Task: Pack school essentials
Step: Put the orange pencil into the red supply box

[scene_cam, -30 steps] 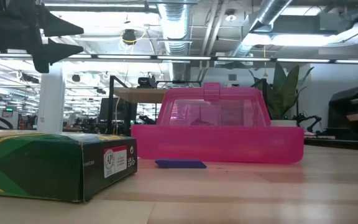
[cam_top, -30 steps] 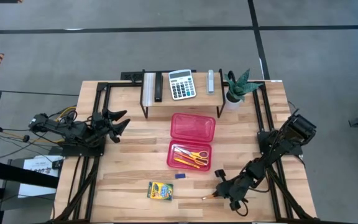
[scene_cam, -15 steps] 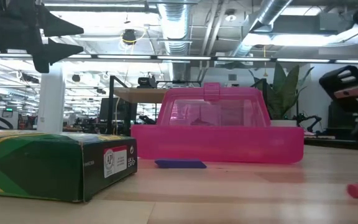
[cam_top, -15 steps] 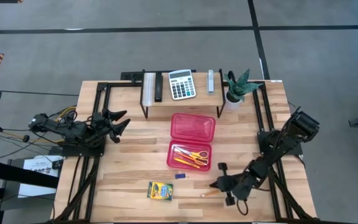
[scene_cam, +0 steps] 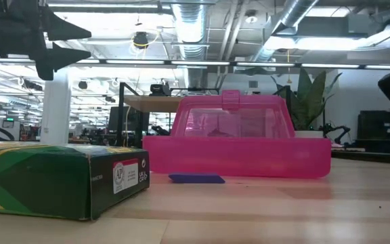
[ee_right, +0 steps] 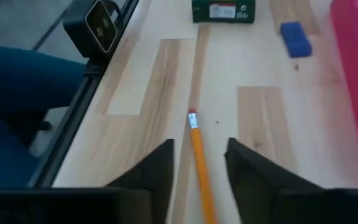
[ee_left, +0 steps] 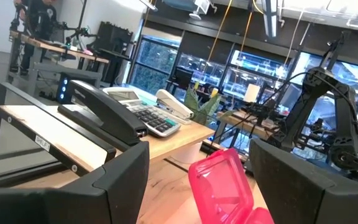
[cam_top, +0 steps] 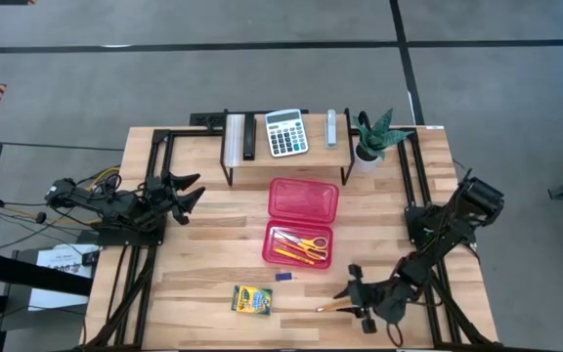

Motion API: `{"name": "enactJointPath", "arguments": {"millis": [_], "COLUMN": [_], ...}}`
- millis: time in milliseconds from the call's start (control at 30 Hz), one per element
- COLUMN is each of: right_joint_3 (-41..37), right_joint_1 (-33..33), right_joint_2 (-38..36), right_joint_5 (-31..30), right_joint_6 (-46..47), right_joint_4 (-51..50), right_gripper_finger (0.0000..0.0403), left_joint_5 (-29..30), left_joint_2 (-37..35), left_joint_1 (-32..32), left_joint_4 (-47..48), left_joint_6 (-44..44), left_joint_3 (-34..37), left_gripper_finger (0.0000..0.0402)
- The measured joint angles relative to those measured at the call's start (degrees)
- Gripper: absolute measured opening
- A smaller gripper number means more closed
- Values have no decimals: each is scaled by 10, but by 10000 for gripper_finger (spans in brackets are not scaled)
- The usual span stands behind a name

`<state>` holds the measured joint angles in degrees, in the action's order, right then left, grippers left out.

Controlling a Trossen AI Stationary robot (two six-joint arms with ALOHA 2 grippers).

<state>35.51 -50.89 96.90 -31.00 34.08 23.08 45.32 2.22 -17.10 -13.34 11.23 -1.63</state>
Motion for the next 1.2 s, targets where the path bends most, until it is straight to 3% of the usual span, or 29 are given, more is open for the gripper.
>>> {"name": "enactJointPath", "arguments": {"millis": [167, 400, 500, 600, 867, 1200], "right_joint_3": [1, 1, 2, 3, -1, -7], "right_joint_1": [-20, -33, -36, -37, -44, -45], "right_joint_2": [16, 102, 141, 167, 178, 149], "right_joint_5": [-49, -55, -90, -115, -149, -140], "right_joint_6": [-16, 3, 21, 54, 92, 46], "right_joint_4": [-2, 50, 80, 89, 78, 93], "right_gripper_finger": [224, 215, 205, 175, 19, 12], "left_joint_5": [1, 5, 13, 21, 21, 19], "left_joint_2": [0, 0, 0, 0, 0, 0], "left_joint_1": [0, 0, 0, 0, 0, 0], "left_joint_4": [0, 2, 3, 4, 4, 4], "left_joint_6": [4, 5, 6, 6, 5, 5], "left_joint_3": [0, 0, 0, 0, 0, 0], "left_gripper_finger": [263, 263, 263, 263, 263, 263]}}
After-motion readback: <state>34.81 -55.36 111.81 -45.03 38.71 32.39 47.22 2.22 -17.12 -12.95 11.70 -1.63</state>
